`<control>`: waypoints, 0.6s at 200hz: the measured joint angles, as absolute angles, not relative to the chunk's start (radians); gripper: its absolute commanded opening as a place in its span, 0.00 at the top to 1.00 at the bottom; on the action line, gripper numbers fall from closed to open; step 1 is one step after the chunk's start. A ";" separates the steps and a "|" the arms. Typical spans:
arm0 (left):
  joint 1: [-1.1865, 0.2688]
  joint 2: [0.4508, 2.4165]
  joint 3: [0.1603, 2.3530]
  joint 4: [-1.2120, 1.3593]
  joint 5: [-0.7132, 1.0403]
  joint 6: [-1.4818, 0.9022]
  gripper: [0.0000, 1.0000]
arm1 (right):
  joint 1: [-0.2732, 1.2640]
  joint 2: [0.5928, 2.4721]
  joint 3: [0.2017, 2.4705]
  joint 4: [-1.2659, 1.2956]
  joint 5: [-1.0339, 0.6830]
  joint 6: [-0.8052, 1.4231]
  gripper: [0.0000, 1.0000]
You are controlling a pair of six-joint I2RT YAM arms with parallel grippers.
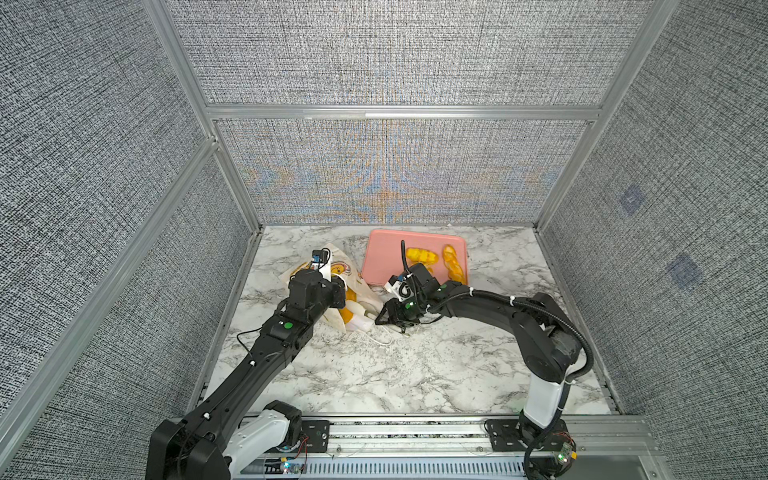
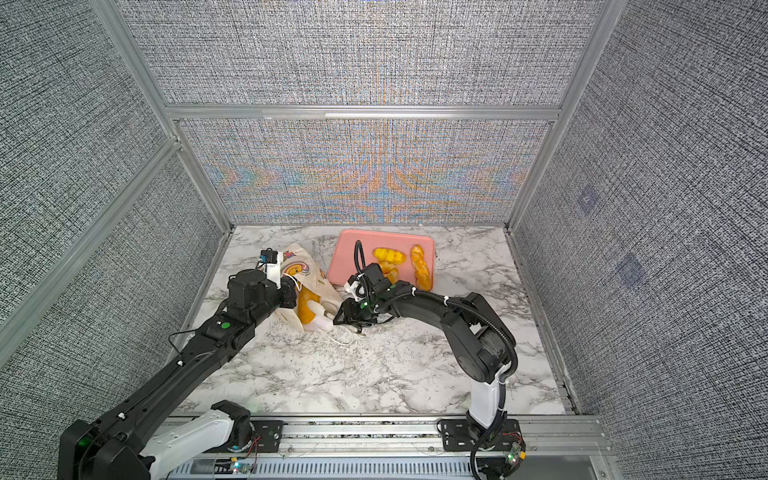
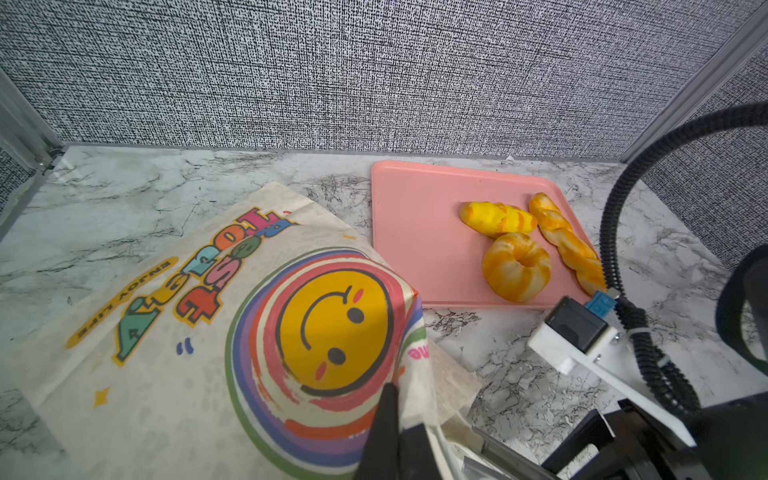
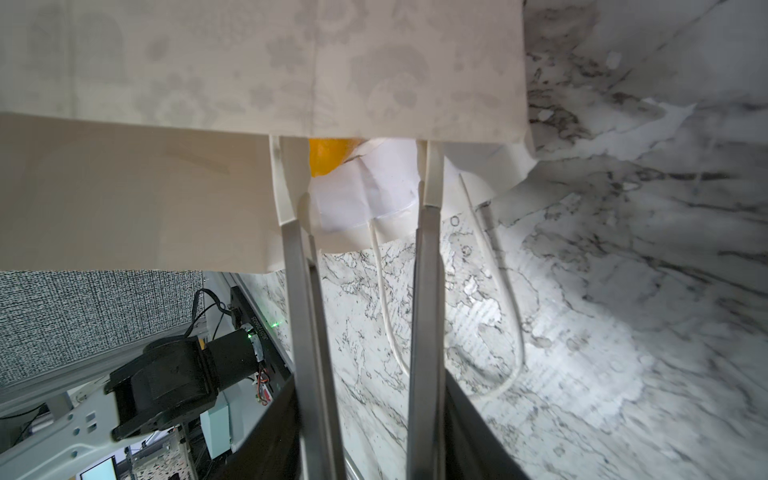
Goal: Take the fake bread out of the paper bag
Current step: 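Insert the tongs into the bag opening held by the left gripper, then pinch the long yellow baguette inside the bag and pull it out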
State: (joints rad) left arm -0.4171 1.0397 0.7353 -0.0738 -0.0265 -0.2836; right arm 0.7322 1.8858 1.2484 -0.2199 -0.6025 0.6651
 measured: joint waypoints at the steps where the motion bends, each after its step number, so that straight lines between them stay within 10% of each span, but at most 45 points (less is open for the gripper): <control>1: -0.417 1.040 0.735 -0.073 -0.026 -0.285 1.00 | 0.733 1.887 1.250 -0.219 -0.604 0.667 0.51; 88: -0.418 1.049 0.710 -0.023 -0.023 -0.302 1.00 | 0.766 1.794 1.238 -0.199 -0.604 0.697 1.00; 120: -0.418 1.051 0.695 0.013 -0.032 -0.334 1.00 | 0.783 1.705 1.209 -0.269 -0.579 0.680 1.00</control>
